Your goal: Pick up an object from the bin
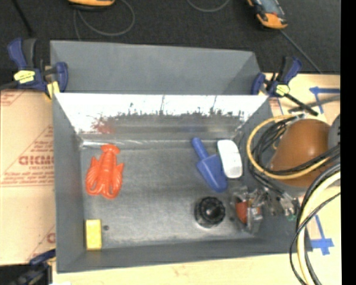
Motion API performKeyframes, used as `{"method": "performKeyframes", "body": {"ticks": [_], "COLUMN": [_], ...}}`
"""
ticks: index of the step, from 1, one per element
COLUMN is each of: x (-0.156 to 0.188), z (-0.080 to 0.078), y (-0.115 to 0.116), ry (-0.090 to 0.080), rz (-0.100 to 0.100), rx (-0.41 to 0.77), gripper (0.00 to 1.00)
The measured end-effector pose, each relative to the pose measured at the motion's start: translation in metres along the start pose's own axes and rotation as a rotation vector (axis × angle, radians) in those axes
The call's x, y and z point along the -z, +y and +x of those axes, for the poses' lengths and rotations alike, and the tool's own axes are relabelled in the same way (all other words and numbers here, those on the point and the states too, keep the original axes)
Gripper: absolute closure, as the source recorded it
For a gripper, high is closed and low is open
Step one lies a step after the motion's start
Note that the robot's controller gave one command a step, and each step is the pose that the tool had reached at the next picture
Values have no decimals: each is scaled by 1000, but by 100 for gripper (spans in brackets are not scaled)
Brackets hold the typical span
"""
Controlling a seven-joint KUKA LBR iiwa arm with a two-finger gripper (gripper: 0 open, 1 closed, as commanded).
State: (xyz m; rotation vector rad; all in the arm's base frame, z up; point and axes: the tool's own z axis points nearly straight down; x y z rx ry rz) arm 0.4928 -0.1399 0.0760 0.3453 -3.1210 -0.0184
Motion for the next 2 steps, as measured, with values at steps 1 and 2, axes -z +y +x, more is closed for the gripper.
{"method": "performKeyframes", "body": {"ticks": [1,2], "x": [0,152], "z": [0,-45], "y": [0,65], "ry": [0,-2], "rz": [0,12], "rx": [1,33], "gripper": [100,100]}}
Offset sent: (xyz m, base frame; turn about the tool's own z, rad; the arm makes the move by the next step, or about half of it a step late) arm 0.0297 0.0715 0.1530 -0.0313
